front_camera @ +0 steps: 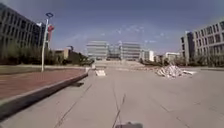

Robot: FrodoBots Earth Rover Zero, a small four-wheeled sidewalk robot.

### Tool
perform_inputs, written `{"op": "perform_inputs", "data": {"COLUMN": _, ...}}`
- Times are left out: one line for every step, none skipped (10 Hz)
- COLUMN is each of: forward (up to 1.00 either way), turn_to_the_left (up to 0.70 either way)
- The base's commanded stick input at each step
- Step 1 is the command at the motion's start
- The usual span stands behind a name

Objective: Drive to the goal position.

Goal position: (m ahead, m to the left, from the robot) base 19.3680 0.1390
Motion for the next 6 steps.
{"op": "perform_inputs", "data": {"forward": 0.70, "turn_to_the_left": 0.01}}
{"op": "perform_inputs", "data": {"forward": 0.70, "turn_to_the_left": 0.01}}
{"op": "perform_inputs", "data": {"forward": 0.70, "turn_to_the_left": 0.01}}
{"op": "perform_inputs", "data": {"forward": 0.70, "turn_to_the_left": 0.01}}
{"op": "perform_inputs", "data": {"forward": 0.70, "turn_to_the_left": 0.01}}
{"op": "perform_inputs", "data": {"forward": 0.70, "turn_to_the_left": -0.15}}
